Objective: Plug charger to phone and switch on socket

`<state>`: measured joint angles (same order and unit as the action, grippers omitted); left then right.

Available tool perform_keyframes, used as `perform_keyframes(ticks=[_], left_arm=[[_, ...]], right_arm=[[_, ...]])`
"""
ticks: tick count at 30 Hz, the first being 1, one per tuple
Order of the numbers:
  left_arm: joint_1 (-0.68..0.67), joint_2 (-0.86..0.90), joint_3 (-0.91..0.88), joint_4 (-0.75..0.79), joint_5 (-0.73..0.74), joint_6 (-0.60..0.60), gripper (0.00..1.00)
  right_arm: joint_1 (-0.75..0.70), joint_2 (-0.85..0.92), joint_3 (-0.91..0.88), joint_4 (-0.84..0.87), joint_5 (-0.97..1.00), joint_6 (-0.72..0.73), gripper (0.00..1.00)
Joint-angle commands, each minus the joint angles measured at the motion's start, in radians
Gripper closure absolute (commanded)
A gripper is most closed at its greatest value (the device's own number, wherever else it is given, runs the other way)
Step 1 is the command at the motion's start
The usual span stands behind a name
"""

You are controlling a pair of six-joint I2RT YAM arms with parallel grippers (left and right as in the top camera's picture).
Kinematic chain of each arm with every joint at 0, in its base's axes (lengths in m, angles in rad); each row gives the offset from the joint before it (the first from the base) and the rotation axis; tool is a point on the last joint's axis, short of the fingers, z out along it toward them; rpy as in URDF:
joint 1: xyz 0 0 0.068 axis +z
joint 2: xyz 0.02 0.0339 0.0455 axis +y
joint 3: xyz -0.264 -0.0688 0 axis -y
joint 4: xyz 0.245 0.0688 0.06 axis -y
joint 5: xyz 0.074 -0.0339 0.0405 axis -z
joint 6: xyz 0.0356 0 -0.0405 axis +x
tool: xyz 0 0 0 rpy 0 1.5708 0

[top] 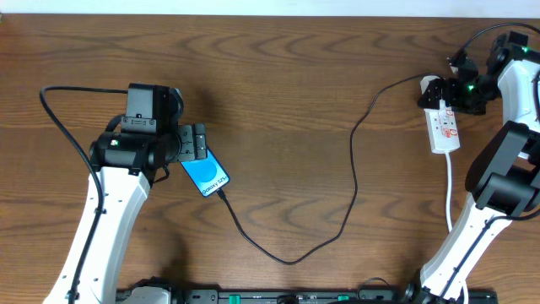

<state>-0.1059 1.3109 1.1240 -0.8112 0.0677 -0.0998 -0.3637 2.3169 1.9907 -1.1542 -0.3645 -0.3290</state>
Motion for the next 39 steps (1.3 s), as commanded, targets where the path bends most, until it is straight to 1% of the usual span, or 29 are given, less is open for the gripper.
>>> perform_keyframes(ticks=[1, 39], left_arm=[[0.0, -0.003, 0.016, -0.003, -0.016, 0.014, 0.09], [0.0, -0.003, 0.016, -0.003, -0.017, 0.014, 0.09]], right_arm=[[0.021, 0.034, 0.009, 0.0, -0.109, -0.009, 0.01], [0.026, 0.042, 0.008, 0.019, -0.098, -0.008, 0.01]])
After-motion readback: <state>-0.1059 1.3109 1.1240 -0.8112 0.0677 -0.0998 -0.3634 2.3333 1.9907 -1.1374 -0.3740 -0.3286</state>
